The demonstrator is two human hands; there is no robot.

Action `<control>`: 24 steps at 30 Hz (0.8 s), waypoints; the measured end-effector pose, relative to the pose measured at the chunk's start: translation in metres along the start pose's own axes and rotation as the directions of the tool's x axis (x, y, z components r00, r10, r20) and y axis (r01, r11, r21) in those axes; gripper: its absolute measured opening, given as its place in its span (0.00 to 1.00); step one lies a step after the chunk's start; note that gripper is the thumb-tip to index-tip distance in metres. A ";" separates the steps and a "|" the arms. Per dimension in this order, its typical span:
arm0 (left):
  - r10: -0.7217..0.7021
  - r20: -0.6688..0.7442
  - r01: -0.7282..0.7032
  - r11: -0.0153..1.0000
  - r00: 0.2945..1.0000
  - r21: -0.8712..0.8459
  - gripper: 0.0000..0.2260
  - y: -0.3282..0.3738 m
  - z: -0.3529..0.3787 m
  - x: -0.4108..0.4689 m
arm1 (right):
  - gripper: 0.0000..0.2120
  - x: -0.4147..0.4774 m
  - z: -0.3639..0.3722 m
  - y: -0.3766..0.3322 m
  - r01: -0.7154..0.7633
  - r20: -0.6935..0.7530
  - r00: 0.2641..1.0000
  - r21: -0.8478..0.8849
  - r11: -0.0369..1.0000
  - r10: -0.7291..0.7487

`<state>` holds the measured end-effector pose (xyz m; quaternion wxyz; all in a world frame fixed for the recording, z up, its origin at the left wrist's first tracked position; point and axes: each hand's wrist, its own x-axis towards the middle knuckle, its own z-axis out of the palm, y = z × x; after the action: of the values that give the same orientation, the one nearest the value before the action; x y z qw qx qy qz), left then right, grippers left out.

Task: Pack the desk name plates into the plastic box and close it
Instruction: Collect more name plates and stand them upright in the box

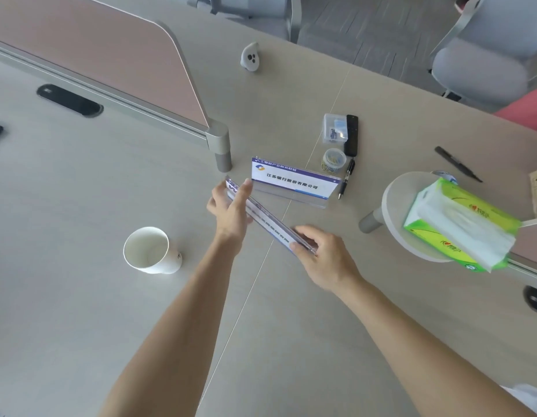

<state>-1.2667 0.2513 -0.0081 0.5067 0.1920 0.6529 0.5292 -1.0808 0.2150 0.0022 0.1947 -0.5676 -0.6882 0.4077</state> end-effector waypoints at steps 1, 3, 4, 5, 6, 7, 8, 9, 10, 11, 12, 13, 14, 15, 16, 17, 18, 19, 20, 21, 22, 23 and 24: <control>-0.004 -0.006 0.004 1.000 1.000 0.007 0.32 0.004 0.001 -0.005 | 0.11 -0.005 -0.004 -0.005 -0.017 0.067 0.998 0.036 0.999 0.015; 0.033 0.006 -0.033 0.997 0.999 0.068 0.34 0.013 0.001 -0.018 | 0.20 -0.015 -0.011 -0.015 -0.074 0.185 0.981 0.061 0.995 0.062; 0.058 0.022 -0.060 0.992 0.998 0.113 0.34 0.017 0.001 -0.026 | 0.26 -0.020 -0.016 -0.022 -0.102 0.219 0.972 0.045 0.994 0.090; 0.081 0.039 -0.086 0.983 0.996 0.161 0.34 0.021 0.000 -0.035 | 0.30 -0.024 -0.020 -0.030 -0.123 0.235 0.966 0.039 0.992 0.111; 0.100 0.050 -0.109 0.972 0.994 0.208 0.34 0.026 0.000 -0.043 | 0.31 -0.028 -0.023 -0.040 -0.136 0.233 0.965 0.040 0.990 0.123; 0.123 0.053 -0.133 0.957 0.991 0.258 0.33 0.031 -0.001 -0.052 | 0.29 -0.033 -0.026 -0.050 -0.134 0.220 0.968 0.052 0.990 0.120; 0.151 0.054 -0.160 0.938 0.987 0.308 0.31 0.034 -0.002 -0.061 | 0.25 -0.038 -0.028 -0.061 -0.121 0.200 0.974 0.054 0.991 0.108; 0.184 0.060 -0.194 0.917 0.981 0.350 0.29 0.038 -0.002 -0.070 | 0.23 -0.043 -0.028 -0.070 -0.105 0.175 0.980 0.033 0.994 0.097; 0.210 0.068 -0.220 0.899 0.975 0.379 0.26 0.042 -0.003 -0.080 | 0.22 -0.048 -0.029 -0.078 -0.091 0.153 0.984 -0.023 0.996 0.094; 0.228 0.072 -0.237 0.886 0.971 0.397 0.25 0.045 -0.003 -0.090 | 0.21 -0.055 -0.031 -0.085 -0.078 0.139 0.986 -0.101 0.992 0.091; 0.236 0.071 -0.244 0.881 0.969 0.407 0.24 0.047 -0.002 -0.101 | 0.18 -0.062 -0.031 -0.088 -0.051 0.130 0.989 -0.185 0.981 0.076; 0.238 0.067 -0.244 0.881 0.969 0.406 0.24 0.048 -0.002 -0.111 | 0.12 -0.070 -0.033 -0.089 -0.016 0.119 0.992 -0.257 0.966 0.048; 0.233 0.060 -0.238 0.891 0.971 0.387 0.24 0.048 -0.003 -0.122 | 0.08 -0.078 -0.036 -0.089 0.014 0.104 0.994 -0.294 0.956 0.017; 0.217 0.054 -0.222 0.909 0.975 0.353 0.25 0.050 -0.003 -0.133 | 0.10 -0.086 -0.039 -0.088 0.039 0.079 0.997 -0.296 0.954 -0.016; 0.188 0.053 -0.196 0.929 0.981 0.313 0.29 0.050 -0.004 -0.143 | 0.14 -0.094 -0.042 -0.086 0.062 0.053 0.997 -0.291 0.955 -0.049; 0.157 0.056 -0.167 0.944 0.986 0.284 0.33 0.051 -0.004 -0.152 | 0.15 -0.102 -0.045 -0.085 0.085 0.022 0.996 -0.293 0.952 -0.082; 0.129 0.058 -0.140 0.951 0.990 0.275 0.37 0.052 -0.003 -0.161 | 0.15 -0.110 -0.048 -0.085 0.105 -0.007 0.994 -0.311 0.944 -0.113; 0.110 0.056 -0.121 0.951 0.992 0.285 0.41 0.054 -0.002 -0.170 | 0.14 -0.118 -0.051 -0.087 0.125 -0.030 0.989 -0.334 0.934 -0.143; 0.091 0.043 -0.100 0.947 0.995 0.306 0.44 0.055 0.000 -0.178 | 0.12 -0.125 -0.054 -0.089 0.136 -0.050 0.985 -0.366 0.920 -0.165; 0.079 0.028 -0.084 0.941 0.996 0.327 0.45 0.057 0.002 -0.187 | 0.08 -0.132 -0.057 -0.091 0.149 -0.065 0.979 -0.404 0.903 -0.191; 0.081 0.022 -0.084 0.938 0.996 0.336 0.44 0.058 0.004 -0.194 | 0.04 -0.139 -0.060 -0.094 0.156 -0.081 0.974 -0.448 0.880 -0.214; 0.091 0.031 -0.096 0.939 0.995 0.329 0.42 0.060 0.006 -0.202 | 0.01 -0.145 -0.063 -0.096 0.164 -0.089 0.968 -0.492 0.855 -0.236; 0.093 0.041 -0.101 0.944 0.995 0.313 0.40 0.061 0.010 -0.209 | 0.04 -0.151 -0.067 -0.099 0.161 -0.102 0.963 -0.531 0.832 -0.251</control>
<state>-1.1890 0.1140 0.1430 0.4512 0.3090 0.7123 0.4400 -1.0518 0.0930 0.1489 0.1346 -0.5533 -0.8109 0.1348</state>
